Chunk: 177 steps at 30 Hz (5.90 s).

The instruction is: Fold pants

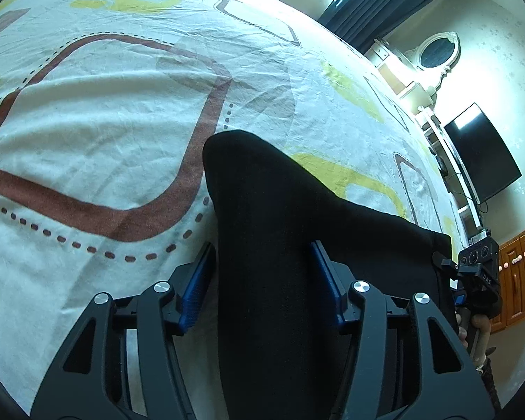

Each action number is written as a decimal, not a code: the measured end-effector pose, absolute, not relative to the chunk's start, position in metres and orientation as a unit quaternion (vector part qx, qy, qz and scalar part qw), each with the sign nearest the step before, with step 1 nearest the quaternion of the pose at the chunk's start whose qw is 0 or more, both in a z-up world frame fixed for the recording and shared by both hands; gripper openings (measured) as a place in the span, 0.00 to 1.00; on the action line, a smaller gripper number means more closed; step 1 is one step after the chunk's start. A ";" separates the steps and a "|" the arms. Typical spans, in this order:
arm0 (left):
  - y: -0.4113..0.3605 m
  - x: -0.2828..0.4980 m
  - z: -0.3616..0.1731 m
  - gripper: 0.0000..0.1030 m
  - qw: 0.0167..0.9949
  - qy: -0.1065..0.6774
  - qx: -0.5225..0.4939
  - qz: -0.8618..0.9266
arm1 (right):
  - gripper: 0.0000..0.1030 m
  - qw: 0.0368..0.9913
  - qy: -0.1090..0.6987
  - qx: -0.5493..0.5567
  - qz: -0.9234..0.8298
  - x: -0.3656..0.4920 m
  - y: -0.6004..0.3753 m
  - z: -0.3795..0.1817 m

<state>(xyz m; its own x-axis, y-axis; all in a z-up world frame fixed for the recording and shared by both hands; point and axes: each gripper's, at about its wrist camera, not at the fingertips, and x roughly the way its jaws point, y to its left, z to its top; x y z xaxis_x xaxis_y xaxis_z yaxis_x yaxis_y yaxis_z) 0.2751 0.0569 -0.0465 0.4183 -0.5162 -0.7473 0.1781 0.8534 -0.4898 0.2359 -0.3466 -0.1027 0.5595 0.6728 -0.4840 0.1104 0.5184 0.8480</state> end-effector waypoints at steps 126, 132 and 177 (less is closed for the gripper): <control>-0.002 0.011 0.017 0.97 0.912 0.403 -0.009 -0.079 | 0.77 0.889 0.441 0.124 0.008 0.023 -0.235 -0.040; -0.002 0.009 0.018 0.97 0.912 0.402 -0.009 -0.076 | 0.77 0.887 0.444 0.128 0.006 0.022 -0.236 -0.041; -0.001 0.006 0.021 0.97 0.910 0.406 -0.023 -0.077 | 0.77 0.881 0.459 0.118 0.009 0.021 -0.230 -0.047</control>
<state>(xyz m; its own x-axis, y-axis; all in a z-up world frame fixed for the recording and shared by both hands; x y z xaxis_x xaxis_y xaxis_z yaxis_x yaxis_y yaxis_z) 0.0064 -0.0014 0.0209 0.6588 -0.1587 -0.7354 0.1214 0.9871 -0.1042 0.0213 -0.2304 -0.0472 0.5793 0.1241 -0.8056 0.0929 0.9719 0.2165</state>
